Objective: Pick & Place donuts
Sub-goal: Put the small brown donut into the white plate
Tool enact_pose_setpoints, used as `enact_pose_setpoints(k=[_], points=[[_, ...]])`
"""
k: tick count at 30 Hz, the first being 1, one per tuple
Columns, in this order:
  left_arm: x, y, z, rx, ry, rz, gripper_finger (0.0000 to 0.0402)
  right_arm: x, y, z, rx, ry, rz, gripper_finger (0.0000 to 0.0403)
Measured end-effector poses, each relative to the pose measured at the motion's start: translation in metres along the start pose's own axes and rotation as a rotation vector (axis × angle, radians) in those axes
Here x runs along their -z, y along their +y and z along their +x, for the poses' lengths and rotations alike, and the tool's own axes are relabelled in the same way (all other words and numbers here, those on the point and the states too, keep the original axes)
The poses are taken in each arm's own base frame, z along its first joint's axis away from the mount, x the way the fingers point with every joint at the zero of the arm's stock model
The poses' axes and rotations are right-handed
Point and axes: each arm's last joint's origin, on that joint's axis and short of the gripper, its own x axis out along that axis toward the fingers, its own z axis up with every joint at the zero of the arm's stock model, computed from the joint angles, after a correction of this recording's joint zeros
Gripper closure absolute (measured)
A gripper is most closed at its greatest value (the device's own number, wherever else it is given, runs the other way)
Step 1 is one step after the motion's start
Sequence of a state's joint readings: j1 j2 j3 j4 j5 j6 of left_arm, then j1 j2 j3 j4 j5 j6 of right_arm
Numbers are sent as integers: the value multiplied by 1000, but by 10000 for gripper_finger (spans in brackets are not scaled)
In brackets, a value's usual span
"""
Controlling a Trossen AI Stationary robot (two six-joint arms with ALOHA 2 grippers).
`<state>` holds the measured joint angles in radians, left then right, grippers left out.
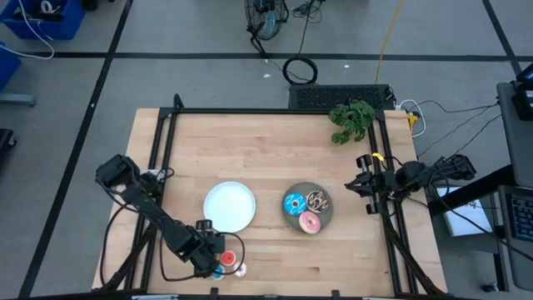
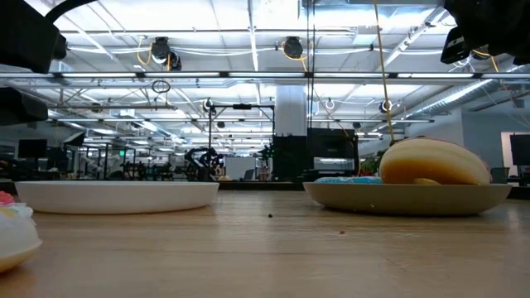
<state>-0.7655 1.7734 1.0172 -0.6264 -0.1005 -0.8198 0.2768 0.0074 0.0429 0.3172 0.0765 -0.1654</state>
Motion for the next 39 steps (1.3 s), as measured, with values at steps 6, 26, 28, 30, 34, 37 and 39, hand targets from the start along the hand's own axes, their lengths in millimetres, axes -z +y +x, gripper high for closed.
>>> enact_pose_setpoints(k=[6,26,28,30,34,37,39], points=[[-1,0,3,9,12,-3,232,0,0,0,0,0,0,403],[-20,36,-60,-35,79,-38,393,-1,0,0,1,-6,-4,403],[-27,50,-75,-125,56,-66,389,-1,0,0,1,-6,-7,403],[-33,64,-86,-199,29,-91,383,-1,0,0,2,-6,-7,403],[-47,94,-87,-260,35,-108,391,-1,0,0,2,-7,-7,403],[-57,116,-82,-311,24,-113,393,-1,0,0,2,-7,-7,403],[-62,130,-74,-329,29,-107,385,-1,0,0,2,-6,-7,403]])
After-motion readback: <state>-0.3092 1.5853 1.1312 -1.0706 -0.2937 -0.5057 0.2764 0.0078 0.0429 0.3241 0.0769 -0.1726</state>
